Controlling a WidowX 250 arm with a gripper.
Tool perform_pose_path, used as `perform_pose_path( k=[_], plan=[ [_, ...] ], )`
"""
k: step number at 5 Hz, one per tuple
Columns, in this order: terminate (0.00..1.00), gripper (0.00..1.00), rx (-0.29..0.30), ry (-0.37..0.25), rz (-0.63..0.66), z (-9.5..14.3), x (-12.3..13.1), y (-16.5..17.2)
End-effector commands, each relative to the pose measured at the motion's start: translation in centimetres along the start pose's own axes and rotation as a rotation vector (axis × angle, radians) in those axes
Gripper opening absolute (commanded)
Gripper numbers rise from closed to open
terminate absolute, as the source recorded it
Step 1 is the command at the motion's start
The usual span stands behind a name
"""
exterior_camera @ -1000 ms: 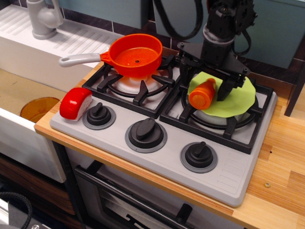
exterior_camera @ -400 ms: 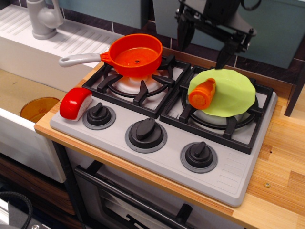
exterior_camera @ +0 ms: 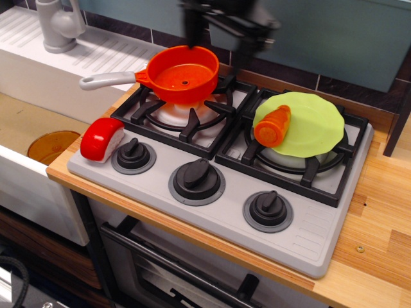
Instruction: End effector transition from object to object
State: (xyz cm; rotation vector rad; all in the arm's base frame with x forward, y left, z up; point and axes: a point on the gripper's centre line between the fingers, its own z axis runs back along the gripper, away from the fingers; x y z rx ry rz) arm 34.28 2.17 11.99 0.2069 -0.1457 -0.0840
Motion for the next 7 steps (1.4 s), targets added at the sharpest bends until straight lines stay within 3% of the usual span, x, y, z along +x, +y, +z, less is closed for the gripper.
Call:
perform_pose_path(
  k=[1, 4, 7],
  plan=[
    [0.00, 1.00, 0.062, -0.089, 0.018, 1.6, -2.5, 3.5],
    [0.00, 1.00, 0.048, -0.163, -0.025, -3.3, -5.9, 7.9],
    [0.00, 1.00, 0.031, -0.206, -0.008, -7.9, -8.0, 8.2]
  ],
)
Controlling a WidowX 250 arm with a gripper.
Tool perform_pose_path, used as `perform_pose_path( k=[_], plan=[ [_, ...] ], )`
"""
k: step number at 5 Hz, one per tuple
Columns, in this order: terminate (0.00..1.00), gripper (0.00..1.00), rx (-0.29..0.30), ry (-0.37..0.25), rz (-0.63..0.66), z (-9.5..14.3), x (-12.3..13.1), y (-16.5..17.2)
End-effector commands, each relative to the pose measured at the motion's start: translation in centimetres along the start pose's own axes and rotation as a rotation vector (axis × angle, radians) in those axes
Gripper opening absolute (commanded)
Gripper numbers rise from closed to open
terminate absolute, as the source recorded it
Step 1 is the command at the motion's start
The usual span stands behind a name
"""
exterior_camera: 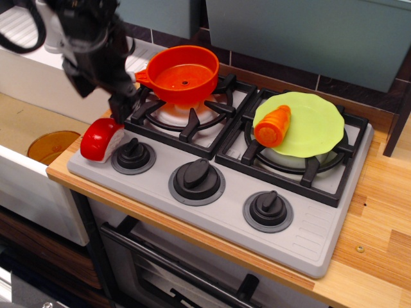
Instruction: End effector transition from object to object
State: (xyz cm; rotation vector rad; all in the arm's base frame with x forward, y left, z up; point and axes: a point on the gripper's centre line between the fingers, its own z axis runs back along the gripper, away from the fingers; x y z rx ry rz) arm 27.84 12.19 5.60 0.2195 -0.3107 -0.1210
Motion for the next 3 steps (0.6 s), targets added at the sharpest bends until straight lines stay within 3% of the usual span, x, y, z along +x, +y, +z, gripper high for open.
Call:
perform_pose_path(
  k=[1, 2, 3],
  plan=[
    [0.00, 1.00, 0.003, -0.032, 0.024, -1.7, -0.7, -0.4],
    [0.00, 1.00, -0.015, 0.010, 0.041, -2.6, -0.8, -1.4],
    [1.00, 1.00, -0.015, 0.010, 0.041, -2.6, -0.8, -1.4]
  ],
)
